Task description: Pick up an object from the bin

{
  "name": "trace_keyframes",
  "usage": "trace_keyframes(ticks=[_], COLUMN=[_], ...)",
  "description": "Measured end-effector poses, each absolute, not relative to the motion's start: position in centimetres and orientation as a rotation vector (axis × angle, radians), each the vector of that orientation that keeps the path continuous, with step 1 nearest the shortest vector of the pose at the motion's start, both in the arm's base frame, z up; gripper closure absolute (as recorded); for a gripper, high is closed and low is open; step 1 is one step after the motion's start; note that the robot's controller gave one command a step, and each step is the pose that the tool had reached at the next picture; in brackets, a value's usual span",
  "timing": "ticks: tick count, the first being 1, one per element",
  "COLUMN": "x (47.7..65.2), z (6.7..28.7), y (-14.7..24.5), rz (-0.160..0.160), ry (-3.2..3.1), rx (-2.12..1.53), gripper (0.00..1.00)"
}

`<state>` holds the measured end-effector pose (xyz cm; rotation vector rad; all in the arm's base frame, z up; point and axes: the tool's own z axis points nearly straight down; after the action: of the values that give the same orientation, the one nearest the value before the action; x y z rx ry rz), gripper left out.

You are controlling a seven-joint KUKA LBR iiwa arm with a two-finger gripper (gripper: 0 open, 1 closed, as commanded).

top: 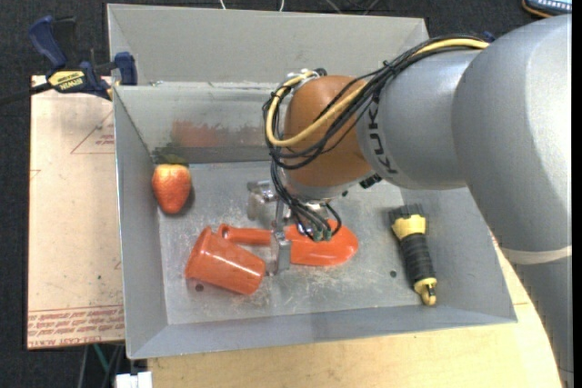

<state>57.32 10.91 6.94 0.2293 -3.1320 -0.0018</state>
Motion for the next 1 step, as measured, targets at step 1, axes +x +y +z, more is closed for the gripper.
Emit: trace_keyframes(ticks=[1], x=[57.36], z=[13.19], y=[12.11], rz=[-0.01], ry=[-3.121], rx=[0.474], gripper=[0.0])
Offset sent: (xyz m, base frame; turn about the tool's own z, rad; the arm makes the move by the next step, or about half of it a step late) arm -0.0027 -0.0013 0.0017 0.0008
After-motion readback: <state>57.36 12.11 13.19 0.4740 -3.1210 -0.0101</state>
